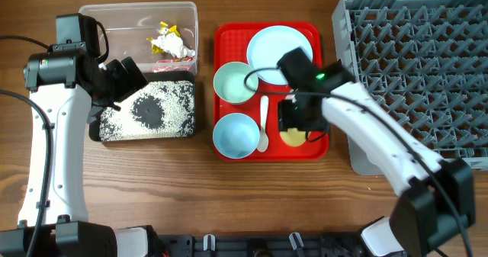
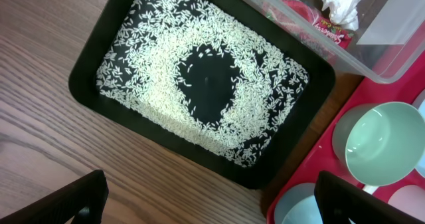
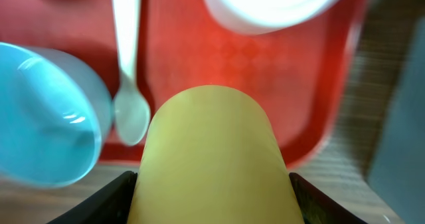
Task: Sort waste into correct bins and load items into the dishwasher rack
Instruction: 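Carry the yellow cup to the dishwasher rack and release it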
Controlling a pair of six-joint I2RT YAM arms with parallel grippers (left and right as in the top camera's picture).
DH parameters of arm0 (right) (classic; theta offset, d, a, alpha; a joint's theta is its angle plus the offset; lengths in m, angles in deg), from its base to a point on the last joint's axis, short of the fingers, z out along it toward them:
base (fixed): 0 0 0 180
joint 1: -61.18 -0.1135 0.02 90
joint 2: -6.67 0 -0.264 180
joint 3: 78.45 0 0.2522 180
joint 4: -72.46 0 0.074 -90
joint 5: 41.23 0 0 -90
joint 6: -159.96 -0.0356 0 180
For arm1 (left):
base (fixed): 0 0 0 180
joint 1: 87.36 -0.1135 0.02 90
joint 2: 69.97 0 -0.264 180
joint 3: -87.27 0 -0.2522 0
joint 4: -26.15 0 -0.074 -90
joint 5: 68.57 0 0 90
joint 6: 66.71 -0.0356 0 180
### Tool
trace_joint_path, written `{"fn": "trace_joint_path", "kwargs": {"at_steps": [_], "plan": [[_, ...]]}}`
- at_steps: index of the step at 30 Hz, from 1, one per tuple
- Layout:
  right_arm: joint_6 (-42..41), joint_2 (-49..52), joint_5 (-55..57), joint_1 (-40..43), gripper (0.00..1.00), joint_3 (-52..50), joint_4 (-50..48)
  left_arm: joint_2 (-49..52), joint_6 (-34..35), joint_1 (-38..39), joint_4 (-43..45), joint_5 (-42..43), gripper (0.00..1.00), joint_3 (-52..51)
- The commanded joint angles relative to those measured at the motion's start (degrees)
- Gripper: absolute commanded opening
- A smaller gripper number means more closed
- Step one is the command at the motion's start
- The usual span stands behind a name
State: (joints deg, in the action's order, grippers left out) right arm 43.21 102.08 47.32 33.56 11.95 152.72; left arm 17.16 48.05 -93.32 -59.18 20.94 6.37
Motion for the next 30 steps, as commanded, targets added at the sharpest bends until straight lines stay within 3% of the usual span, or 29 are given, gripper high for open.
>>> {"fn": "trace_joint_path", "kwargs": {"at_steps": [1,6,18,24,30], "plan": [[2.56,-4.33,-0.74,4.68,0.62,7.17,4.85,0.33,0.13,-0.33,0.17,0.46,1.0,-0.17],[5.9,-8.04,-0.52,19.69,0.62,13.92,8.59,0.33,0.13,-0.33,0.17,0.46,1.0,-0.17],[8.76,-7.43,2.97,61.48,0.62,13.99,7.48,0.33,0.13,-0.33,0.17,0.48,1.0,-0.17],[8.76,-5.81,4.07,71.17,0.61,13.29,2.05,0.33,0.13,-0.33,0.17,0.48,1.0,-0.17],[8.55,3.1,4.04,72.24,0.61,12.52,-1.7,0.33,0.13,-0.33,0.17,0.48,1.0,-0.17]]}}
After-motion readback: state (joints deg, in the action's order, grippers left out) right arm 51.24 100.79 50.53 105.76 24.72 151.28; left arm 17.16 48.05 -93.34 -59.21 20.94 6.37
